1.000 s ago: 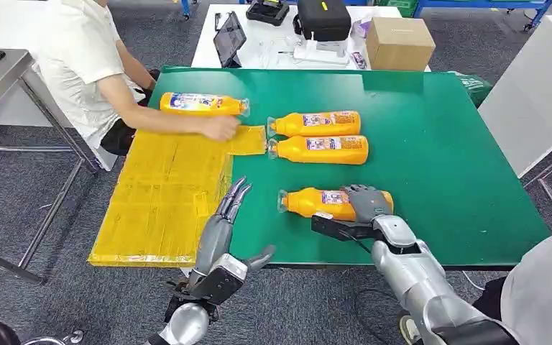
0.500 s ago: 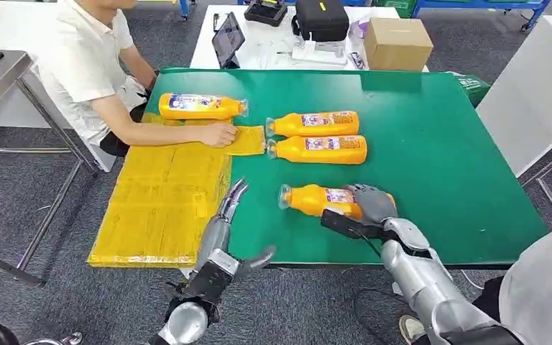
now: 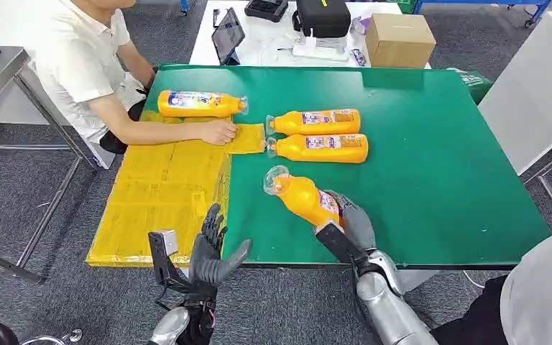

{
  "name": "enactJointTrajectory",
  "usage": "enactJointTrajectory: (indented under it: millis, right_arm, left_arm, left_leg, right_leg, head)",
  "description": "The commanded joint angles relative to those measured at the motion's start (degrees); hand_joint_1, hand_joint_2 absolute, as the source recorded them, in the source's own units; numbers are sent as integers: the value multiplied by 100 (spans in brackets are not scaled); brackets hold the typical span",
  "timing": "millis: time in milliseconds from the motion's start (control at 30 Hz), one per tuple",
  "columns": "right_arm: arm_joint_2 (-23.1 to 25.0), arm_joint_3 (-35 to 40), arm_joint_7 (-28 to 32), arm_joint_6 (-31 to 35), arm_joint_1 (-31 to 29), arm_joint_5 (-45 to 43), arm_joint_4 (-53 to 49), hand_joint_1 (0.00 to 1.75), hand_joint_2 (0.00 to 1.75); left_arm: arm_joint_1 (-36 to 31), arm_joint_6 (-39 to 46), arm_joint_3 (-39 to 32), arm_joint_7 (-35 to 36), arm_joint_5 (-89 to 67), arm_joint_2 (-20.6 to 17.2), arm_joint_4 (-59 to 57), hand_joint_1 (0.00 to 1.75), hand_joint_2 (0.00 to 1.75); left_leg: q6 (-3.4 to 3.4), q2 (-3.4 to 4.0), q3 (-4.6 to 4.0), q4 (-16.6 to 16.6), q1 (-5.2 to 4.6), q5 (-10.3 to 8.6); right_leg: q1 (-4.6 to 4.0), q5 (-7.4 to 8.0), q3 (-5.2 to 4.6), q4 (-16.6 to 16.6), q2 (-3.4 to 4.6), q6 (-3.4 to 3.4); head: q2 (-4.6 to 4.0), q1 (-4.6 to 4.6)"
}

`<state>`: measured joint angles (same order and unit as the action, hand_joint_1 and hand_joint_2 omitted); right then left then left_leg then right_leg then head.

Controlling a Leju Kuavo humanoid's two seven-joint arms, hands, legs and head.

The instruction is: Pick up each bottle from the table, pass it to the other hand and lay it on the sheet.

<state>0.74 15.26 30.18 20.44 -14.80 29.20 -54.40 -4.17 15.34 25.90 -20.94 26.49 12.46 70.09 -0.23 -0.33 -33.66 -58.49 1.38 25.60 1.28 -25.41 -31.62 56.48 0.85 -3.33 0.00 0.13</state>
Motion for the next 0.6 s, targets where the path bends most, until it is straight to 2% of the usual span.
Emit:
enactJointTrajectory:
  millis: [33,300,600]
  right_arm:
    - [332,515,136,-268,31,-357,-358,175,175]
    - [671,1363,339,-724,-241,-436,218,175,175]
    - [841,1977,226,-593,-399,-72,405,175,175]
  left_arm:
    - [-174,-303,595,-231,-183,-278,-130,0,175]
    - [-366,-674,929,-315,-826,-300,-128,0,175]
    - [-468,-773,824,-257,-808,-215,-137,0,175]
  left_leg:
    - [6,9,-12,3,-3,2]
    - [5,11,-45,3,-3,0]
    - [9,13,-50,4,-1,1]
  right_leg:
    - [1,0,-16,-1,-1,12]
    - [1,2,-49,0,-1,12]
    - [-2,3,-51,-2,-2,18]
  head:
    - [0,2]
    - [0,0]
    - [0,2]
